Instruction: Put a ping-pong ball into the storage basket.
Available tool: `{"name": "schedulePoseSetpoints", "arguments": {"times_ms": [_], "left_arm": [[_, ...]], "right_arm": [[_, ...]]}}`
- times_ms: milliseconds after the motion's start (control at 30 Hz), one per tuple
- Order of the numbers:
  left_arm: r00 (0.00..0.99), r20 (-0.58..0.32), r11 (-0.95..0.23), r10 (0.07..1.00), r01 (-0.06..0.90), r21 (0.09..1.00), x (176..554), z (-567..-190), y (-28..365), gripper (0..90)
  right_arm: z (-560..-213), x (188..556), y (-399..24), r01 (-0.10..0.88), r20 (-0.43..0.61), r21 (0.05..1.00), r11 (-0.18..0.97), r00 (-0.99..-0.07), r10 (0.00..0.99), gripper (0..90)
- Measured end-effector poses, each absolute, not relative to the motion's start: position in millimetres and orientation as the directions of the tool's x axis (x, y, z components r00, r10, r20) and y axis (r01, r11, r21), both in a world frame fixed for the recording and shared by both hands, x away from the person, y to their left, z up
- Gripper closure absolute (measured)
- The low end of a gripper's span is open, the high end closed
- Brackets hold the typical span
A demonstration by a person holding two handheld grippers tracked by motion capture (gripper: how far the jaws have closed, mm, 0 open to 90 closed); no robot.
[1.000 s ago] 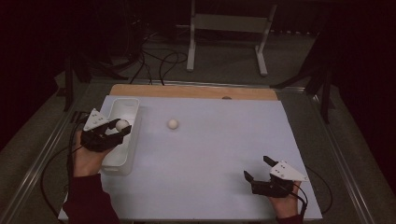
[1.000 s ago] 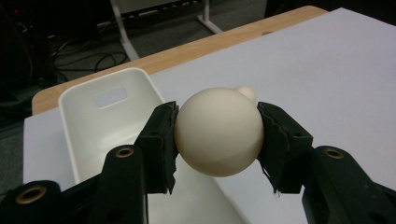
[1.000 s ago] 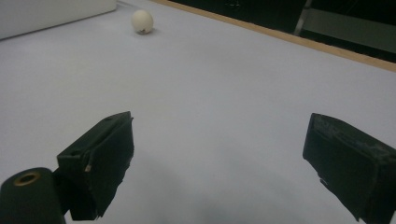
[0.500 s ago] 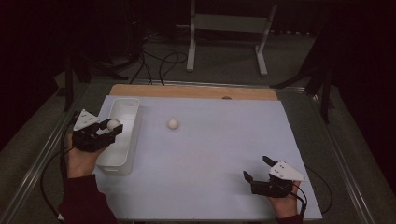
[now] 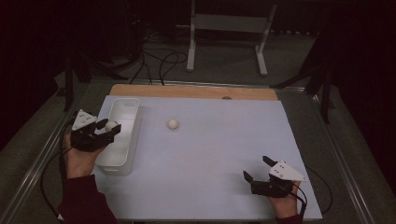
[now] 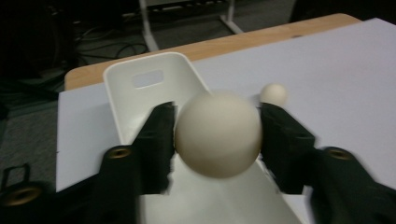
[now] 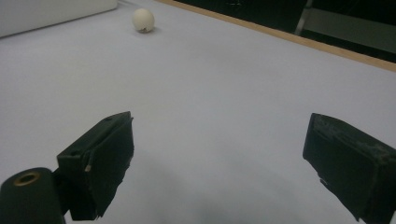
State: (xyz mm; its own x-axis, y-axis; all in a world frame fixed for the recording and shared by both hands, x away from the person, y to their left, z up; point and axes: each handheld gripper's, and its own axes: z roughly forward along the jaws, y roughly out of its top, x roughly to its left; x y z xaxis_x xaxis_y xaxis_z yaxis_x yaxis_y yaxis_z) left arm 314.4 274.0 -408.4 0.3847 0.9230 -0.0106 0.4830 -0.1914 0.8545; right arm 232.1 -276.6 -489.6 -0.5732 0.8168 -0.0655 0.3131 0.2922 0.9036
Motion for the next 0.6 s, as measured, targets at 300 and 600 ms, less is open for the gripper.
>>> {"name": "schedulePoseSetpoints", "arguments": {"times_ms": [300,600], "left_arm": [[0.36,-0.039,-0.158,0.932,0.502,0.85,316.9,-408.0,273.3,2.2],[0.386,-0.062,-0.142,0.92,0.478,0.867,314.8,-404.1,271.6,1.3]], "right_arm": [[-489.4,232.0,-276.9,0.312,-0.068,0.903,0.294,-0.573,0.817,8.5],[-489.4,232.2,-276.9,0.314,-0.067,0.903,0.293,-0.571,0.819,8.5]]}}
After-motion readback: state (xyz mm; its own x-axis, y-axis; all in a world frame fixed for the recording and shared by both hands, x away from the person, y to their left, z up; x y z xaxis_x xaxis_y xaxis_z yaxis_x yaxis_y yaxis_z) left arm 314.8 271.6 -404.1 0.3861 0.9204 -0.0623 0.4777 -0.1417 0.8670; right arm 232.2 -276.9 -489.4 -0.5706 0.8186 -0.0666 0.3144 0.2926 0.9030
